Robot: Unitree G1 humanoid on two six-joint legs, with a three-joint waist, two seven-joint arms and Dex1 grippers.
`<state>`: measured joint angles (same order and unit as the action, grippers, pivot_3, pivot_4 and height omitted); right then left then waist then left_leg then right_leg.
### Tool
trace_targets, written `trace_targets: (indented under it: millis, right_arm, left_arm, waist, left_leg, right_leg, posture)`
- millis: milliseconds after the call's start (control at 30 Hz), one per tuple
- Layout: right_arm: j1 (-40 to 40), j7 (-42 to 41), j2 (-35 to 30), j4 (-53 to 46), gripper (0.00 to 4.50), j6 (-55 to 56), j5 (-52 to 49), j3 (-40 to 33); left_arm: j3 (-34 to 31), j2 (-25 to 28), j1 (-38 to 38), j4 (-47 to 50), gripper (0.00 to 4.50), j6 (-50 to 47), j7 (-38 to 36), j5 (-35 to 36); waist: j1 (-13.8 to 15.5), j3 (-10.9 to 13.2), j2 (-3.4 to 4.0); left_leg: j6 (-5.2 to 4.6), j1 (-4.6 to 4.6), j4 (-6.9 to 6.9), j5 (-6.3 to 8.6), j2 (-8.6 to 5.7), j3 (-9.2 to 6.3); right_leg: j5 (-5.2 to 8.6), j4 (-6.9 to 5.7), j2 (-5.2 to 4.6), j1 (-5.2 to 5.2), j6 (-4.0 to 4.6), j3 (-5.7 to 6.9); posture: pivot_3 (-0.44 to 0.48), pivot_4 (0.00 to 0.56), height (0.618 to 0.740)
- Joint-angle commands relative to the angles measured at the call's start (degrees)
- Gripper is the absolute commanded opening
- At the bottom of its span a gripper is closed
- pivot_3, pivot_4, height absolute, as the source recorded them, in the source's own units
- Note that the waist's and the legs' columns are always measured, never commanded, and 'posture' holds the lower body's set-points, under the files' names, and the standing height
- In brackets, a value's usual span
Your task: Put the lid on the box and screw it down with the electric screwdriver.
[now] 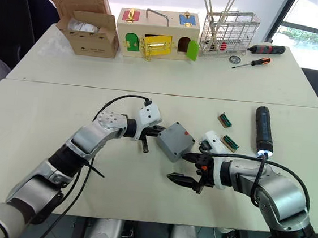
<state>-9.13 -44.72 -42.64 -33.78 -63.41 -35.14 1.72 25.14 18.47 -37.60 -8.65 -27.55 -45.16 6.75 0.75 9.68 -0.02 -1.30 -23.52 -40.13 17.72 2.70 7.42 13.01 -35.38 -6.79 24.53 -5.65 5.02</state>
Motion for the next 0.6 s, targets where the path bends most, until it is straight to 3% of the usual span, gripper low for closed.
trace_targets:
  millis: [33, 200, 367, 600]
  right_arm:
    - [1.0, 1.5, -1.9, -1.6, 4.47, 1.2, 0.2, -3.3]
    - [0.9, -1.8, -9.5, 3.3, 4.47, 10.3, 6.1, -2.6]
    - [-3.4, -5.7, -9.5, 11.3, 4.47, 19.4, 10.2, 1.2]
    - [-8.0, -10.7, -7.6, 15.6, 4.47, 23.9, 11.6, 5.4]
  left_arm:
    - [-3.0, 1.7, 0.3, 0.3, 0.00, 1.8, 0.0, -0.8]
    - [-5.0, 8.3, 6.1, 10.0, 0.00, -2.8, -2.0, 0.1]
    - [-5.3, 13.2, 13.2, 23.2, 0.00, -9.3, -5.1, 3.5]
    - [-4.7, 8.9, 14.6, 26.5, 0.00, -13.8, -1.7, 4.9]
  waist:
    - [-0.1, 0.0, 0.00]
    - [-0.3, 0.0, 0.00]
    - [-0.3, 0.0, 0.00]
    - [0.2, 0.0, -0.02]
  left_leg:
    - [-0.01, 0.00, 0.00, 0.00, 0.00, 0.00]
    - [-0.01, 0.01, 0.03, 0.01, 0.03, 0.02]
    - [0.05, 0.02, 0.02, -0.03, 0.04, 0.04]
    - [0.06, 0.02, 0.00, -0.04, 0.01, 0.02]
  right_leg:
    - [0.00, 0.00, 0.00, 0.00, 0.00, 0.00]
    - [0.00, -0.02, 0.00, 0.05, 0.00, 0.00]
    - [0.00, -0.05, 0.01, 0.04, 0.00, -0.01]
    - [0.00, -0.04, 0.00, -0.02, 0.00, -0.01]
  posture:
    - [0.000, 0.150, 0.728]
    - [0.000, 0.150, 0.728]
    - [0.000, 0.150, 0.728]
    - [0.000, 0.150, 0.728]
